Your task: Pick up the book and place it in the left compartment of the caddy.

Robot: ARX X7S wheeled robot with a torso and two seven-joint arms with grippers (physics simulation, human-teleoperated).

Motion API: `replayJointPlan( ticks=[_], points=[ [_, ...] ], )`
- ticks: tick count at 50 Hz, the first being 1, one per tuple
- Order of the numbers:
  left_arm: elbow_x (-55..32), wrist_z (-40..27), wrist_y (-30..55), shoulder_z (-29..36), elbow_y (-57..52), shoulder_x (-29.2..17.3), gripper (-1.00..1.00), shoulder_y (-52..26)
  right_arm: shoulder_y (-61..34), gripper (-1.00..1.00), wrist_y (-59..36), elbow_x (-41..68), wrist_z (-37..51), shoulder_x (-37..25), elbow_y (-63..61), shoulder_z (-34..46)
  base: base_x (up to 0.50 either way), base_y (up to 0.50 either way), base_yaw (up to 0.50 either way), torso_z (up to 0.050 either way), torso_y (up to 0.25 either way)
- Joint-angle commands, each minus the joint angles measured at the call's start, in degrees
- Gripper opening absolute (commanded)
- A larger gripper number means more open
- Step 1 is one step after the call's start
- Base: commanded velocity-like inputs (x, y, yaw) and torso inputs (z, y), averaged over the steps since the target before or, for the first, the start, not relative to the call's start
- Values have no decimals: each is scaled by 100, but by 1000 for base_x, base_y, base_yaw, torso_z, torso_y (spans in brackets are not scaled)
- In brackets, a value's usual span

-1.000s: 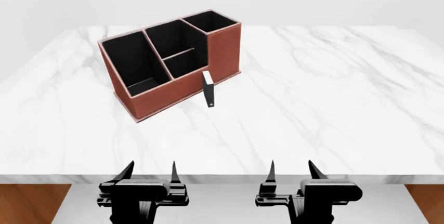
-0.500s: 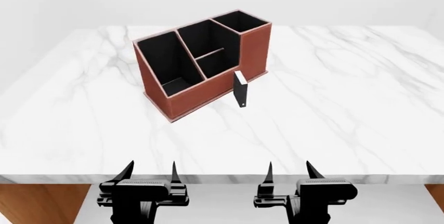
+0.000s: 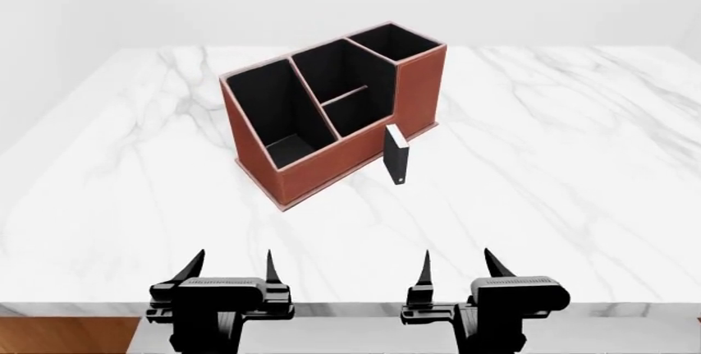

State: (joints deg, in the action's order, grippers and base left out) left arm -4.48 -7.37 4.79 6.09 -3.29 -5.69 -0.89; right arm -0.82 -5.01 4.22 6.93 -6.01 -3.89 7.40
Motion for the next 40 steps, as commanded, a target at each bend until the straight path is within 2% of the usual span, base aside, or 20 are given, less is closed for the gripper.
replayJointPlan(
  ticks=[1,3,4,5,7,8,9,10,11,12,13,15,37,40],
  points=[
    [194,-456,2975,152,-2949,-350,100,-553,-268,100,-2030,525,117,-289,-2427,-205,0,0,0,0,0],
    [-181,-457,3637,-175,-3628,-161,100,-952,-474,100,-2655,758,243,-290,-3095,-391,0,0,0,0,0],
    [183,-491,4272,326,-4007,-466,100,-1281,-579,100,-3054,849,357,-312,-3537,-500,0,0,0,0,0],
    [505,-673,4439,567,-4130,-582,100,-1438,-588,100,-3120,802,399,-353,-3641,-482,0,0,0,0,0],
    [-34,-513,4972,-71,-4458,-160,100,-1711,-539,100,-3029,716,459,-398,-3763,-496,0,0,0,0,0],
    [-28,-514,5064,-48,-4496,-193,100,-1753,-528,100,-3027,662,510,-410,-3784,-498,0,0,0,0,0],
    [117,-610,4692,-3,-4396,-269,100,-1572,-409,100,-2863,658,474,-440,-3789,-517,0,0,0,0,0],
    [-67,-521,4595,-185,-4285,-176,100,-1489,-374,100,-2839,712,442,-440,-3754,-542,0,0,0,0,0],
    [135,-621,4748,45,-4120,-292,100,-1592,-343,100,-2814,758,412,-437,-3675,-560,0,0,0,0,0],
    [188,-611,4496,122,-4091,-366,100,-1527,-319,100,-2705,712,420,-438,-3598,-545,0,0,0,0,0],
    [112,-613,4434,18,-4093,-297,100,-1514,-296,100,-2600,687,441,-421,-3535,-558,0,0,0,0,0],
    [14,-565,4424,-40,-4054,-265,100,-1513,-266,100,-2503,971,355,-351,-3440,-757,412,0,0,0,0],
    [-161,-644,4338,-286,-3927,-308,100,-1591,-286,100,-2520,1016,382,-479,-3414,-610,500,0,0,0,0],
    [-192,-645,4341,-299,-3949,-313,100,-1587,-252,100,-2475,1037,371,-487,-3415,-596,0,0,0,0,6]
  ],
)
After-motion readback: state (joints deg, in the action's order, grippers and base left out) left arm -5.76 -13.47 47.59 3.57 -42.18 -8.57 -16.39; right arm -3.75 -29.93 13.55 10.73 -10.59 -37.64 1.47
